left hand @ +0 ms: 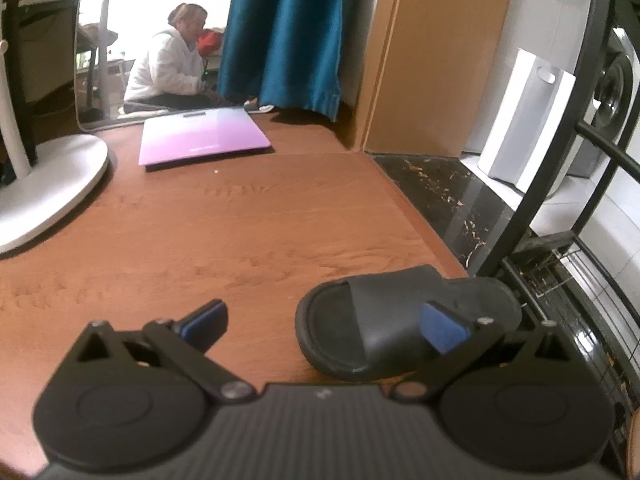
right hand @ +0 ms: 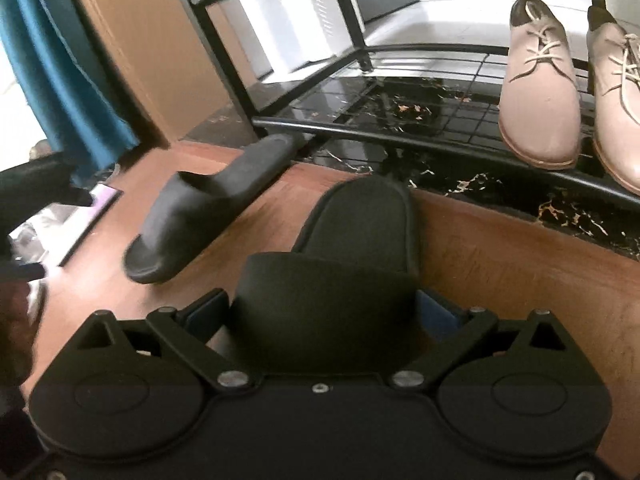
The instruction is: Organize scattered shoes
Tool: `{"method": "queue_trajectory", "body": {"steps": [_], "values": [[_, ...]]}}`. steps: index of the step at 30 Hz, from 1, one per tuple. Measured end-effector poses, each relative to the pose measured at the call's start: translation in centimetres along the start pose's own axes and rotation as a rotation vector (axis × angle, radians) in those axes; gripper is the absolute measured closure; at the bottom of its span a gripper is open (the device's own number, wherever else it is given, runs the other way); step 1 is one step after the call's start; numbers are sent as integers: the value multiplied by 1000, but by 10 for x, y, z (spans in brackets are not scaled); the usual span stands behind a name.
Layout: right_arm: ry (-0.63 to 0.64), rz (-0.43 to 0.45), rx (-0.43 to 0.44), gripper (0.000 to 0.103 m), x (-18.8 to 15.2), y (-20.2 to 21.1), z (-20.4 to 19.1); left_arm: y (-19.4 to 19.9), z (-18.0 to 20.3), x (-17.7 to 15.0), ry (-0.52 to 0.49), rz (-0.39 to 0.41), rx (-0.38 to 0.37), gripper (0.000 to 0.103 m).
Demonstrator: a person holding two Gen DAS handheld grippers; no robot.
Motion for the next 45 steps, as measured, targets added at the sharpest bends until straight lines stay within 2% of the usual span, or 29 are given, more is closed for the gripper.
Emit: {"method": "queue_trajectory", "body": {"steps": [4, 6, 8, 10, 13, 14, 17, 21, 26, 31, 35, 38, 39, 40, 45], "values": [[-34, 52, 76, 5, 1, 35, -7, 1, 1, 1, -7, 3, -6, 1], [-43, 57, 85, 5, 2, 44, -9, 0, 0, 0, -2, -3, -4, 1], [16, 32, 26, 5, -3, 41, -9, -2, 1, -1, -3, -13, -3, 1], [152, 55, -74, 4, -14, 33, -5, -3, 1, 0, -7, -14, -4, 1], [182, 34, -183, 3, -31, 19, 9, -2, 4, 0, -16, -12, -13, 1], [148, 11, -192, 0, -35, 17, 14, -2, 4, 0, -19, -11, -16, 1], [36, -40, -181, 0, -40, 17, 19, -1, 6, 0, -28, -9, -26, 1], [-11, -30, -294, 0, -36, 20, 17, -1, 10, -1, -46, -8, -38, 1], [8, -2, -361, 0, -30, 16, 1, -3, 8, -1, -38, -17, -39, 1], [2, -51, -463, 0, -35, 0, 5, -5, 9, -1, -40, -23, -45, 1], [42, -50, -497, 0, -39, -3, 2, -7, 9, -3, -38, -36, -43, 1], [58, -52, -474, 2, -40, 0, 3, -7, 8, -3, -37, -35, -48, 1], [55, -46, -464, 3, -40, 1, 3, -6, 8, -2, -35, -33, -50, 1], [32, 0, -432, 3, -37, 10, 3, -6, 8, -2, -34, -33, -51, 1], [65, 166, -405, 3, -14, 43, -7, -7, 8, -3, -31, -42, -54, 1]]}}
Point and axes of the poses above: each gripper's, at about its wrist camera, not at the fingertips, and y roughly against the way its jaws point, z to its right, x to its top, the point moved 9 cm from there along -y, roughly the way its jaws point, and after that the axes turned 13 degrees about -x, right-handed, at the moved point
